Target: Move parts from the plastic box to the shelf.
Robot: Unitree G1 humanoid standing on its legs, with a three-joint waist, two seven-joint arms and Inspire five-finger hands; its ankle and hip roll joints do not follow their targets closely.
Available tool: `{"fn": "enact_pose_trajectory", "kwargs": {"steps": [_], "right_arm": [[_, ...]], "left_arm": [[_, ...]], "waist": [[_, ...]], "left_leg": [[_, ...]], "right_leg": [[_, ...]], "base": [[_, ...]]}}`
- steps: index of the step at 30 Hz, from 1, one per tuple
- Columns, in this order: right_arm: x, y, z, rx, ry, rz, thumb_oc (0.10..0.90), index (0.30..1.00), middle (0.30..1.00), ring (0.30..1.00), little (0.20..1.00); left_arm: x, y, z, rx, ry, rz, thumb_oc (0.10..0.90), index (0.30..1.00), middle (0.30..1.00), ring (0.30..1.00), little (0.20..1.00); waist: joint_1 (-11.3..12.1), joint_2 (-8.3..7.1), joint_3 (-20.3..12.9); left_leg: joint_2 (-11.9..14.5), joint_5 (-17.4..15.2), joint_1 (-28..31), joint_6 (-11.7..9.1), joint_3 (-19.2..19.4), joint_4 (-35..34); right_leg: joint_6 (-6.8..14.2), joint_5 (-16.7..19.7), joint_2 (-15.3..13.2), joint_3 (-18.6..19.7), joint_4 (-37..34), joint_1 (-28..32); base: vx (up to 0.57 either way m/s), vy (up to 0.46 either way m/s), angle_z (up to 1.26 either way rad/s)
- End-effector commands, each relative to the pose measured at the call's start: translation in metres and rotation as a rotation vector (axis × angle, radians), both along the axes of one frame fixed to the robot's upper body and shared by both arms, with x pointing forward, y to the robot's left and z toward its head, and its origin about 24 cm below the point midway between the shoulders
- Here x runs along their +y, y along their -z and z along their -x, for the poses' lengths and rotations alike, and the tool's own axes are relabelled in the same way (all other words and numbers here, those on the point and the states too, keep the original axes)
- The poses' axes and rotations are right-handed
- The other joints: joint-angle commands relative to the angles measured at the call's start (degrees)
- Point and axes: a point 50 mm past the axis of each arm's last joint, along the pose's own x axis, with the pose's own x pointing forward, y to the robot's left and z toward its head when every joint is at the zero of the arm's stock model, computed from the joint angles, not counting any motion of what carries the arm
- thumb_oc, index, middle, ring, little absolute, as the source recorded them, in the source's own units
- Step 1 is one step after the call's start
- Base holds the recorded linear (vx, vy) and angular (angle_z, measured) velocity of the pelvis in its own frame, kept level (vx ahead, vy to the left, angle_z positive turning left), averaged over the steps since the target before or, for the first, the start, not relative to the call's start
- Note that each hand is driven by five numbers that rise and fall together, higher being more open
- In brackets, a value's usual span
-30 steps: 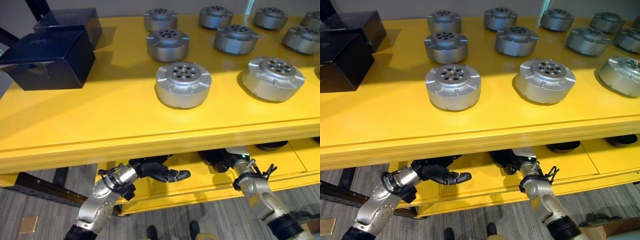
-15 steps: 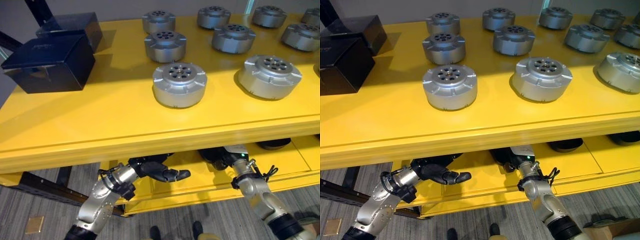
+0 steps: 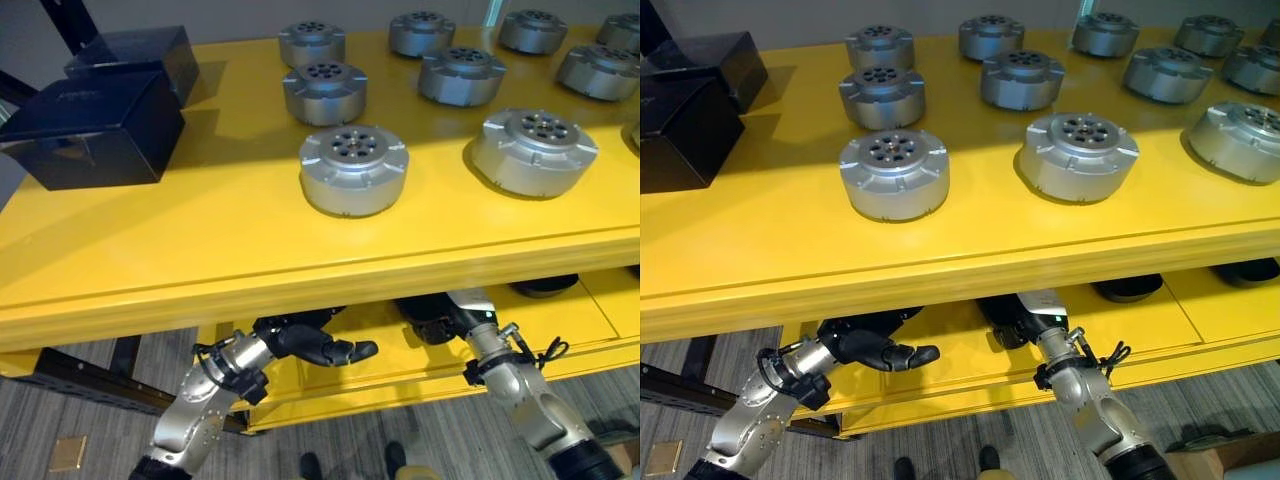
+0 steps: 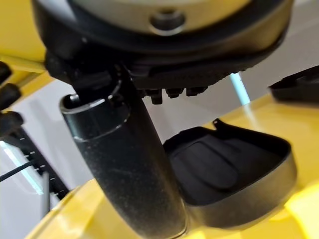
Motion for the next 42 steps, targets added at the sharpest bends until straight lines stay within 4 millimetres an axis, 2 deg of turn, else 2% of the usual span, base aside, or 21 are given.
{"fn": "enact_pose_trajectory", "kwargs": {"steps": [1, 3, 13, 18, 23, 26, 28, 29, 30, 32, 33, 34, 36, 39, 42], "right_arm": [[0.021, -0.066, 0.000, -0.292, -0.211, -0.178, 0.900, 1.000, 1.000, 1.000, 1.000], [0.025, -0.074, 0.005, -0.325, -0.252, -0.283, 0.900, 1.000, 1.000, 1.000, 1.000], [0.032, -0.088, 0.021, -0.454, -0.289, -0.413, 0.900, 1.000, 1.000, 1.000, 1.000], [0.031, -0.095, 0.028, -0.474, -0.332, -0.449, 0.900, 1.000, 1.000, 1.000, 1.000], [0.038, -0.108, 0.037, -0.493, -0.444, -0.469, 0.900, 1.000, 1.000, 1.000, 1.000], [0.037, -0.111, 0.037, -0.506, -0.442, -0.468, 0.900, 1.000, 1.000, 1.000, 1.000], [0.032, -0.110, 0.038, -0.536, -0.401, -0.473, 0.900, 1.000, 1.000, 1.000, 1.000], [0.030, -0.110, 0.038, -0.554, -0.379, -0.468, 0.900, 1.000, 1.000, 1.000, 1.000], [0.027, -0.108, 0.037, -0.585, -0.342, -0.465, 0.900, 1.000, 1.000, 1.000, 1.000], [0.025, -0.106, 0.036, -0.607, -0.305, -0.469, 0.900, 1.000, 1.000, 1.000, 1.000], [0.024, -0.104, 0.036, -0.626, -0.277, -0.469, 0.900, 1.000, 1.000, 1.000, 1.000], [0.021, -0.097, 0.035, -0.649, -0.212, -0.481, 0.900, 1.000, 1.000, 1.000, 1.000], [0.020, -0.096, 0.036, -0.658, -0.189, -0.489, 0.900, 1.000, 1.000, 1.000, 1.000], [0.016, -0.093, 0.035, -0.672, -0.122, -0.501, 0.900, 1.000, 1.000, 1.000, 1.000], [0.011, -0.094, 0.033, -0.674, -0.071, -0.506, 0.900, 1.000, 1.000, 1.000, 1.000]], "left_arm": [[-0.001, -0.046, -0.004, -0.234, 0.022, 0.114, 0.900, 1.000, 1.000, 1.000, 1.000], [-0.001, -0.046, -0.004, -0.231, 0.000, 0.115, 0.900, 1.000, 1.000, 1.000, 1.000], [0.007, -0.040, -0.002, -0.194, -0.077, 0.104, 0.900, 1.000, 1.000, 1.000, 1.000], [0.022, -0.035, 0.004, -0.164, -0.190, 0.130, 0.900, 1.000, 1.000, 1.000, 1.000], [0.032, -0.032, 0.008, -0.166, -0.294, 0.169, 0.900, 1.000, 1.000, 1.000, 1.000], [0.034, -0.031, 0.009, -0.171, -0.309, 0.186, 0.900, 1.000, 1.000, 1.000, 1.000], [0.034, -0.029, 0.010, -0.174, -0.295, 0.194, 0.900, 1.000, 1.000, 1.000, 1.000], [0.033, -0.029, 0.010, -0.174, -0.285, 0.195, 0.900, 1.000, 1.000, 1.000, 1.000], [0.032, -0.029, 0.010, -0.177, -0.278, 0.196, 0.900, 1.000, 1.000, 1.000, 1.000], [0.030, -0.029, 0.010, -0.178, -0.274, 0.199, 0.900, 1.000, 1.000, 1.000, 1.000], [0.028, -0.029, 0.009, -0.179, -0.271, 0.201, 0.900, 1.000, 1.000, 1.000, 1.000], [0.024, -0.030, 0.007, -0.181, -0.269, 0.206, 0.900, 1.000, 1.000, 1.000, 1.000], [0.022, -0.031, 0.006, -0.181, -0.269, 0.207, 0.900, 1.000, 1.000, 1.000, 1.000], [0.020, -0.035, 0.001, -0.177, -0.274, 0.209, 0.900, 1.000, 1.000, 1.000, 1.000], [0.020, -0.037, 0.002, -0.176, -0.271, 0.212, 0.900, 1.000, 1.000, 1.000, 1.000]], "waist": [[0.4, -0.63, -3.9], [0.3, -0.57, -4.0], [0.0, 0.33, -4.1], [0.5, 0.82, -3.6], [1.6, 1.30, -2.2], [1.8, 1.49, -1.5], [1.5, 1.32, -1.0], [1.2, 1.11, -1.0], [0.7, 0.65, -1.0], [0.4, 0.33, -0.8], [0.2, 0.05, -0.9], [-0.7, 0.38, -1.3], [-1.3, 0.48, -1.9], [-2.5, 1.31, -2.6], [-2.5, 1.26, -2.5]], "left_leg": [[3.4, -6.4, 1.8, -0.4, 2.5, 0.2], [3.4, -6.4, 2.0, -0.5, 2.5, 0.0], [4.3, -6.1, 1.7, -1.5, 1.9, -0.1], [5.2, -4.9, 0.9, -2.4, 1.1, -0.1], [6.5, -2.0, -2.5, -4.0, -0.1, -0.1], [6.7, -0.9, -3.7, -4.3, 0.7, 0.2], [6.5, -1.4, -5.2, -4.3, 3.6, 3.0], [5.9, -3.3, -5.6, -3.7, 5.4, 6.1], [4.3, -6.4, -5.9, -2.3, 7.5, 10.8], [3.0, -8.9, -6.8, -1.1, 8.1, 16.9], [1.8, -10.1, -6.9, -0.2, 8.2, 20.3], [-0.7, -12.1, -4.3, 0.8, 7.5, 21.8], [-1.6, -12.7, -2.9, 1.1, 7.7, 20.7], [-4.1, -14.2, 0.7, 2.6, 6.1, 10.7], [-4.5, -13.0, 1.4, 3.3, 4.3, 6.2]], "right_leg": [[2.8, -6.4, -2.3, -0.2, 5.3, -0.6], [2.7, -6.1, -2.2, 0.0, 4.7, -0.4], [1.8, -6.2, -0.9, 0.0, 3.3, -0.1], [-0.2, -6.9, 1.5, 0.0, 2.6, -0.2], [-2.4, -7.5, 3.9, -0.3, 2.4, -1.2], [-2.8, -7.6, 4.3, -0.9, 2.4, -1.2], [-3.0, -7.3, 4.0, -2.7, 2.2, -0.9], [-3.0, -7.3, 3.6, -3.5, 2.6, -1.2], [-3.2, -7.1, 2.9, -3.7, 3.3, -2.1], [-3.4, -7.0, 2.6, -3.6, 4.0, -2.6], [-3.4, -6.4, 2.4, -3.5, 4.6, -3.5], [-3.1, -5.6, 3.2, -3.2, 5.5, -4.8], [-2.9, -5.0, 3.5, -3.1, 5.6, -5.7], [-1.4, -3.6, 4.4, -1.9, 6.0, -8.2], [-0.7, -3.1, 4.9, -1.2, 5.8, -8.9]], "base": [[-0.01, -0.067, -0.01], [-0.01, -0.092, 0.00], [-0.03, -0.119, -0.01], [-0.04, -0.179, 0.00], [-0.08, -0.143, 0.01], [-0.09, -0.063, 0.03], [-0.14, -0.040, 0.18], [-0.16, -0.003, 0.27], [-0.15, 0.007, 0.24], [-0.12, 0.017, 0.42], [-0.14, 0.098, 0.50], [-0.11, 0.092, 0.26], [-0.07, 0.124, 0.21], [-0.07, 0.190, 0.37], [-0.06, 0.142, 0.09]]}}
